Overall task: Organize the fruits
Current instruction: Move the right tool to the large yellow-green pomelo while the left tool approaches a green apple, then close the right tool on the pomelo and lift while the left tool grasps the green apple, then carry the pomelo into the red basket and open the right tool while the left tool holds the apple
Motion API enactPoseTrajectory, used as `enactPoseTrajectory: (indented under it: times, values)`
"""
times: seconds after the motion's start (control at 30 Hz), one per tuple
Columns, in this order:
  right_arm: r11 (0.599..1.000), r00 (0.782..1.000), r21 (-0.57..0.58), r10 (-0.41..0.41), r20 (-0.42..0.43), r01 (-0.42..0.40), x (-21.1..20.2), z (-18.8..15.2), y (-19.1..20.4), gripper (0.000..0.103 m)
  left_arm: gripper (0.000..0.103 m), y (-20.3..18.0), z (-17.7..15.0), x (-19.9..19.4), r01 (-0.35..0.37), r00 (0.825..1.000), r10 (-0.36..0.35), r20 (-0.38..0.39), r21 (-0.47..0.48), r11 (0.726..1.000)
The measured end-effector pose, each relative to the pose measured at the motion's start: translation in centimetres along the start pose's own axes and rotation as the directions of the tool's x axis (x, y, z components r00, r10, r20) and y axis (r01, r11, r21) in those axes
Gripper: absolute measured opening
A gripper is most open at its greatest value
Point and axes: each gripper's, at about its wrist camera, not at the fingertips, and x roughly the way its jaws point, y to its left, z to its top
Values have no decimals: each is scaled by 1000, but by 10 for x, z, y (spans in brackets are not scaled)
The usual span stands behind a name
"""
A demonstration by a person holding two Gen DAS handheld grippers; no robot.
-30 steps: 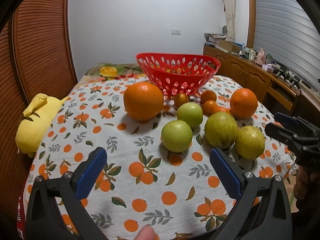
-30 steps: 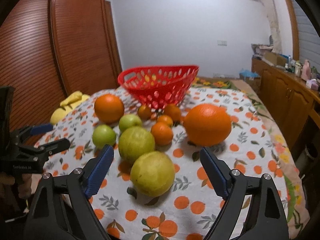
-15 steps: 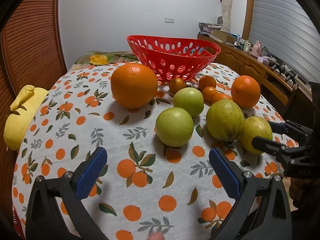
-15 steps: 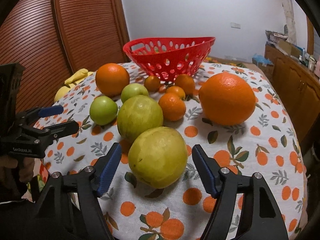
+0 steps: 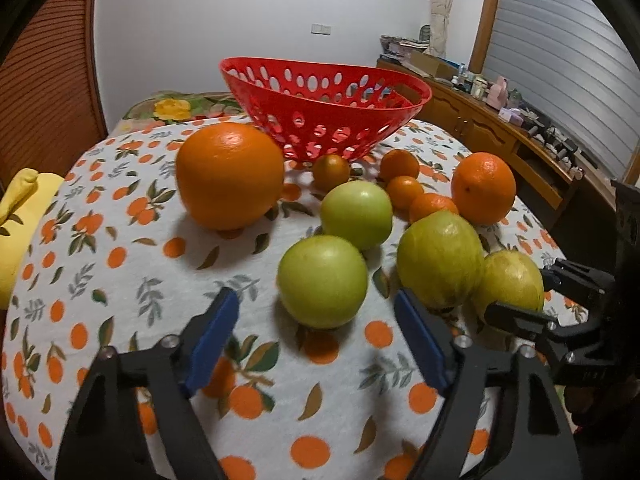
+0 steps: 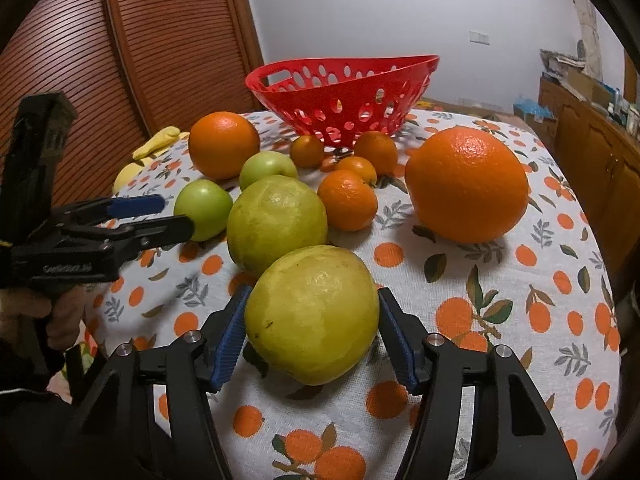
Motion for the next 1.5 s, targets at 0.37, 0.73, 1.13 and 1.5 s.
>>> enactPoseTrajectory:
  times: [0.37, 0.73, 1.13, 1.5]
  values:
    - [1000, 998, -9, -3, 61, 3, -20, 10, -8, 63, 58, 3, 6, 21, 16, 999, -17, -39, -8, 1000]
    - [999, 994, -32, 2, 107, 2, -34, 36, -13, 63, 52, 6, 9, 11, 41, 999, -41, -8, -16, 999]
    - [996, 983, -85, 18, 184, -3, -34, 97, -10, 63, 52, 16, 47, -15, 51, 996, -52, 75, 11, 999]
    - [994, 988, -109, 21, 152, -4, 6, 153, -12, 63, 52, 26, 82, -27, 20, 991, -22, 131, 22, 1000]
